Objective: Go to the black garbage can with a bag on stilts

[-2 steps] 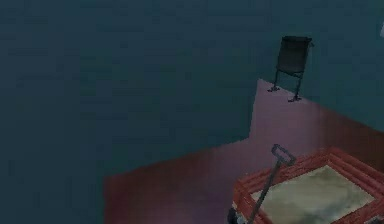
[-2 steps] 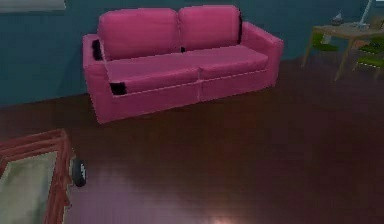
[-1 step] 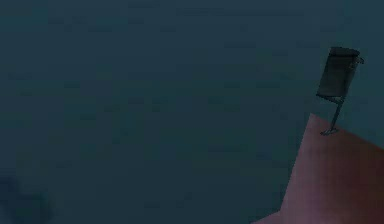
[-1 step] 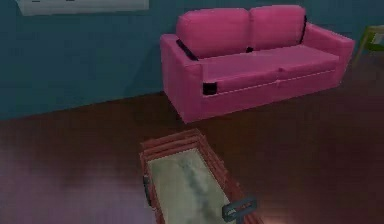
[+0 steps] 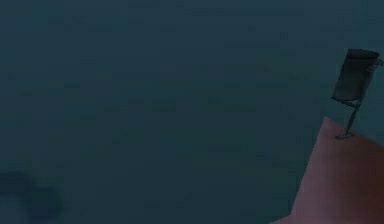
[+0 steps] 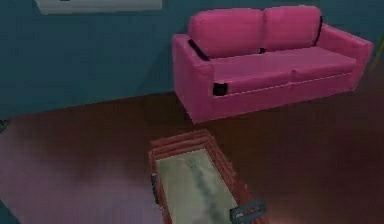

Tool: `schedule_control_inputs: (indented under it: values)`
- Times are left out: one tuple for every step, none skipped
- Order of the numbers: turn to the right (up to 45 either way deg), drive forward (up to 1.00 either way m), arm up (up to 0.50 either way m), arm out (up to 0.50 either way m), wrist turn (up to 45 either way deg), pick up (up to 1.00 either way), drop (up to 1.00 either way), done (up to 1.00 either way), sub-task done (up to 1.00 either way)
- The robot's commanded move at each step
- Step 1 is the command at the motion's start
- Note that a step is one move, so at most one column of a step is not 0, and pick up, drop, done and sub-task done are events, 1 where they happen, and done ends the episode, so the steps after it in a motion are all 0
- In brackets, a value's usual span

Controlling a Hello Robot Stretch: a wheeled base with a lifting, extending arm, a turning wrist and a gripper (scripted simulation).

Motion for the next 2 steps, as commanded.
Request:
schedule_control_inputs:
  values:
    - [0.0, 0.25, 0.00, 0.00, 0.0, 0.00, 0.00, 0.00, 0.00]
    - [45.0, 0.00, 0.00, 0.00, 0.0, 0.00, 0.00, 0.00, 0.00]
